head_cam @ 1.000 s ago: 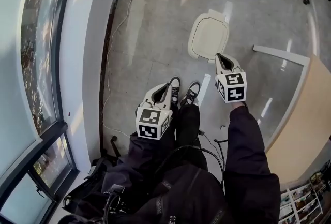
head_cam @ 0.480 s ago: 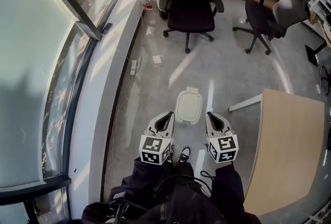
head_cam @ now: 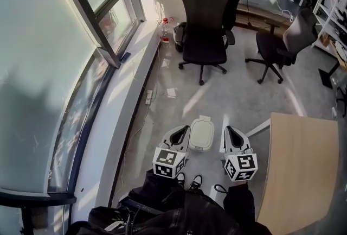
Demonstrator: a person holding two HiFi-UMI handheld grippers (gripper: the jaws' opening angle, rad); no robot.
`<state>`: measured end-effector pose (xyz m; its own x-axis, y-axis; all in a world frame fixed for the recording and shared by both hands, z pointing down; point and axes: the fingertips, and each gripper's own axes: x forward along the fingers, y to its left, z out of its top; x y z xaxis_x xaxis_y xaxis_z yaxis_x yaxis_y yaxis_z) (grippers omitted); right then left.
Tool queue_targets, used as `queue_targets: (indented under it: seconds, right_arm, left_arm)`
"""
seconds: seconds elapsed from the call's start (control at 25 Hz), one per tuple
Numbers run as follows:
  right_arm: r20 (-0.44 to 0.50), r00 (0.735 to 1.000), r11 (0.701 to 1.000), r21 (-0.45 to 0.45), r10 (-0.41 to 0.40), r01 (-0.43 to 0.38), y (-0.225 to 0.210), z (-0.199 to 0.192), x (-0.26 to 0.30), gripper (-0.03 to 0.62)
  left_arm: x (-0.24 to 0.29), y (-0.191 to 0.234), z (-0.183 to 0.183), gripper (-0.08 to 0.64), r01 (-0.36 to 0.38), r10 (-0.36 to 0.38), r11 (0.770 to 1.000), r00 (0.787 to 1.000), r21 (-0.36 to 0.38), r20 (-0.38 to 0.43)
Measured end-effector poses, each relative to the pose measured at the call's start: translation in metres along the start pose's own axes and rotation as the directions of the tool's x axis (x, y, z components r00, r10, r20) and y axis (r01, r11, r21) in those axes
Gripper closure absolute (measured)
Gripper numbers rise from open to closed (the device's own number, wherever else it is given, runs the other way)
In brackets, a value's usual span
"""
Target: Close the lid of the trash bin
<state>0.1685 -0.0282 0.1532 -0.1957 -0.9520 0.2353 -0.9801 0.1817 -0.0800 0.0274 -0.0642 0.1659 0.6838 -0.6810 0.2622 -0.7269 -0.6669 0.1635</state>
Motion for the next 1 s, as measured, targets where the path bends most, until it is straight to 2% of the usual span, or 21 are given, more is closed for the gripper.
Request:
queue_targets:
  seconds: [0.16, 0.56, 0.8, 1.0]
  right_arm:
    - [0.052, 0.999, 1.0, -0.006, 0.001, -0.001, 0.001, 0.027, -0.005, 0.588]
    - [0.155, 0.988, 0.992, -0.126, 0.015, 0.005, 0.008, 0.087, -0.016, 0.588]
    - [0.207, 0.978, 0.991, -0.132, 0.024, 0.003, 0.007, 0.097, -0.023, 0.588]
    - [0.257, 0.966, 0.991, -0.129, 0.019, 0.014, 0.01, 0.111, -0.024, 0.588]
  left_arm:
    - [-0.005, -0.005, 0.026, 0.558, 0.007, -0.008, 1.0, 0.999, 0.03, 0.039]
    - [-0.007, -0.004, 0.083, 0.558, -0.003, -0.008, 0.997, 0.989, 0.076, 0.145]
    - [-0.001, -0.027, 0.094, 0.558, 0.034, -0.056, 0.992, 0.982, 0.119, 0.18]
    - [0.002, -0.032, 0.102, 0.558, 0.038, -0.063, 0.991, 0.977, 0.126, 0.203]
